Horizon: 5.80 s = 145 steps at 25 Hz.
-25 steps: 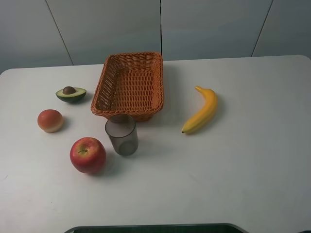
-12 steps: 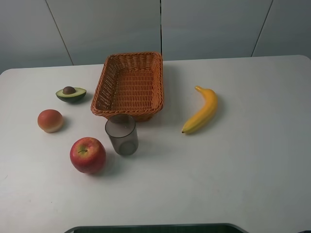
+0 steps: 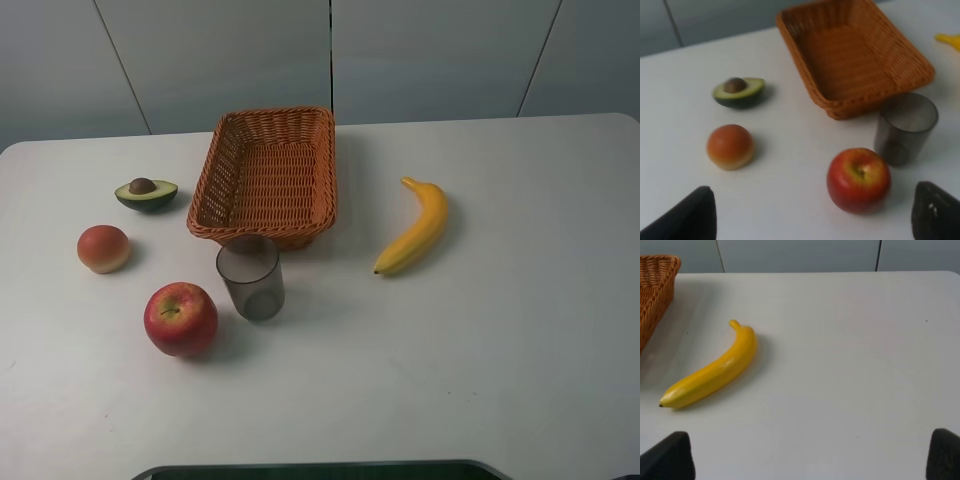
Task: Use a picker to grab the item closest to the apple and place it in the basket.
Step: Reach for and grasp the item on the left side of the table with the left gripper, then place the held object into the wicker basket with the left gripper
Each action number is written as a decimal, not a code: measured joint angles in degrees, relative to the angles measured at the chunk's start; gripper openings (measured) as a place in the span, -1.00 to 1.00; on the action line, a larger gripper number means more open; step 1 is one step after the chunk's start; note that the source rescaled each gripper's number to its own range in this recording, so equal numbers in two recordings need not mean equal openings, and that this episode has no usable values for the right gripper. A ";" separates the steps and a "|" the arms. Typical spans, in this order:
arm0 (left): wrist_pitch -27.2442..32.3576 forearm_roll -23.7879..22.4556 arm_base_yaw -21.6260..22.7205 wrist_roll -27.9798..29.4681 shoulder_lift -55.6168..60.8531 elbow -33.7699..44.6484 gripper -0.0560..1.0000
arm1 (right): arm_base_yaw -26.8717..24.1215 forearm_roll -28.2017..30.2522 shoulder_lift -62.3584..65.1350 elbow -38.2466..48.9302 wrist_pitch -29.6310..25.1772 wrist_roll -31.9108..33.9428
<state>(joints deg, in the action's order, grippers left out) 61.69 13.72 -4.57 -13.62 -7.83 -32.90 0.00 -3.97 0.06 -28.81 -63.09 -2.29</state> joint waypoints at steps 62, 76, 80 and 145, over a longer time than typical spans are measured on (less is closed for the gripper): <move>-17.44 -23.54 -46.46 12.43 -89.44 -26.01 1.00 | 0.00 0.00 0.00 0.00 0.00 0.32; -20.79 -23.42 -46.46 13.28 -94.70 -26.14 1.00 | 0.00 0.00 0.00 0.00 0.00 0.32; -21.02 -23.03 -46.46 13.28 -95.95 -26.14 1.00 | 0.00 0.00 0.00 0.00 0.00 0.32; -10.41 -24.36 -44.50 13.62 -84.80 -37.50 -0.89 | 0.00 0.00 0.00 0.00 0.00 0.32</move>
<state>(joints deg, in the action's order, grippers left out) 51.28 -10.64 -49.07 0.00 -92.63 -70.40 0.00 -3.97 0.06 -28.81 -63.09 -1.97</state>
